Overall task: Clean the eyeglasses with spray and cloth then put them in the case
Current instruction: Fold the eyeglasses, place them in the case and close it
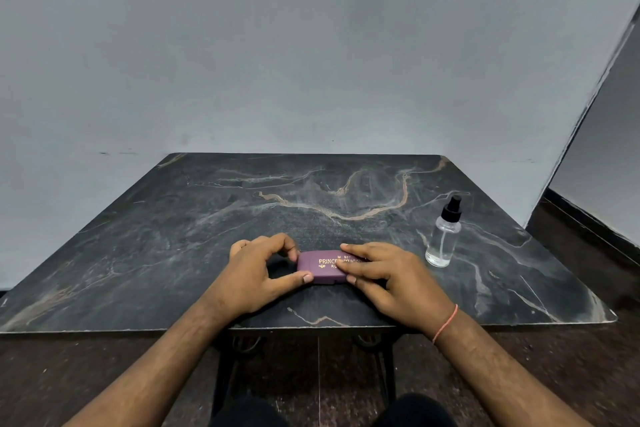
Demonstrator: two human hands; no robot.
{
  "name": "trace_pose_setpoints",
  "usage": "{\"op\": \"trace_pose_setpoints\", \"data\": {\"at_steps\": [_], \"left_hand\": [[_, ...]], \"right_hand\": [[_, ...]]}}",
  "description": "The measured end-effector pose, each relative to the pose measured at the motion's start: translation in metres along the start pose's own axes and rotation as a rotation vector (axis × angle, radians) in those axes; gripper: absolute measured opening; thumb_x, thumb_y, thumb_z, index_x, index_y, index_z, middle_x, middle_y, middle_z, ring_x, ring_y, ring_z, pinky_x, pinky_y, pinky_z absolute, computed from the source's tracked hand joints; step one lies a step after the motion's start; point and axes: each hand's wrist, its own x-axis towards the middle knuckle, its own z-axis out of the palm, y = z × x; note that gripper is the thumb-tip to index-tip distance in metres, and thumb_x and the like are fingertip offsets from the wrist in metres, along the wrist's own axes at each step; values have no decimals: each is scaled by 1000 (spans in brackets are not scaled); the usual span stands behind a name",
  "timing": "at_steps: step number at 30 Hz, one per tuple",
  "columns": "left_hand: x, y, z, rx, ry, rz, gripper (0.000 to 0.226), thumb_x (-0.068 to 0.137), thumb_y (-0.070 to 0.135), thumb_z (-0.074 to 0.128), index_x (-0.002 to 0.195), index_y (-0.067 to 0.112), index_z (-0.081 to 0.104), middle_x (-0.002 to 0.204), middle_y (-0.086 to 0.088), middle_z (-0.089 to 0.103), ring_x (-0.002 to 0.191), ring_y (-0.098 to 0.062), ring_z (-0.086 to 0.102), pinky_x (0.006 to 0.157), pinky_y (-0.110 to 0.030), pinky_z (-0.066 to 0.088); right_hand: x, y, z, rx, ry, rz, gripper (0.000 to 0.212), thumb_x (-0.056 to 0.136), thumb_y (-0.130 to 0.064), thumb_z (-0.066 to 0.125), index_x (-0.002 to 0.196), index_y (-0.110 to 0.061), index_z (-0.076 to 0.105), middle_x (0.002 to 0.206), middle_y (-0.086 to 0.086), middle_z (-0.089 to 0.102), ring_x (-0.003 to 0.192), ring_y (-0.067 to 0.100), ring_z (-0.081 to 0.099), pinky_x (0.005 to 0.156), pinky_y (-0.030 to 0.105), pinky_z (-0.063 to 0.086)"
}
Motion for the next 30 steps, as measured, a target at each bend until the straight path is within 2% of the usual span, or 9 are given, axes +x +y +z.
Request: {"op": "trace_pose_setpoints", "data": {"at_steps": [3,5,8,10,13,15,18,25,30], "left_hand": [[1,-1,0,-13,-7,-6,38,80,75,75,97,49,54,114,29,71,106,3,68,110,-43,36],[2,-1,1,7,-19,-9,37,83,76,71,104,51,55,115,30,69,107,4,67,111,-43,35],[1,-1,2,26,-35,-19,46,81,79,68,119,56,57,118,35,67,117,10,63,112,-39,32],[3,1,1,39,-43,-38,58,76,83,69,126,55,57,120,35,69,121,12,61,111,-36,30],[6,5,1,67,-49,-68,66,77,81,70,135,51,60,128,32,68,126,9,59,112,-36,31],[9,4,0,69,-33,-89,61,81,74,77,136,51,61,131,30,69,127,6,61,115,-40,36],[13,2,-1,67,-10,-129,58,83,65,83,136,49,63,131,29,70,127,3,63,117,-44,42],[17,-2,-2,88,-6,-168,62,81,71,78,137,50,61,123,37,63,125,4,64,117,-45,45],[12,0,-4,73,-17,-172,62,83,67,81,138,49,61,124,36,63,123,7,63,117,-44,47]], "right_hand": [[0,2,1,45,10,29,31,98,-22,79,128,-30,82,145,-10,70,134,9,65,114,35,52],[0,4,2,87,8,62,34,99,-26,78,133,-31,78,145,-14,70,135,2,62,115,32,50],[1,8,5,155,-16,155,54,98,-33,78,150,-33,64,144,-21,68,136,-6,59,118,27,47],[4,11,7,220,-52,218,69,97,-33,80,159,-36,51,144,-26,67,137,-12,56,118,19,42],[9,14,10,228,-62,263,77,95,-32,82,162,-39,44,145,-28,66,137,-16,53,118,12,38],[15,16,13,237,-36,291,76,93,-32,84,160,-37,48,147,-22,66,137,-15,54,119,16,41],[26,18,15,200,-12,345,76,92,-40,85,159,-34,51,153,-15,63,140,-4,56,121,22,42],[32,18,18,95,-11,395,77,90,-53,81,158,-34,51,154,-16,62,140,2,57,114,15,39],[28,14,15,67,-31,394,78,91,-52,80,160,-34,47,156,-14,61,142,7,57,119,25,44]]}}
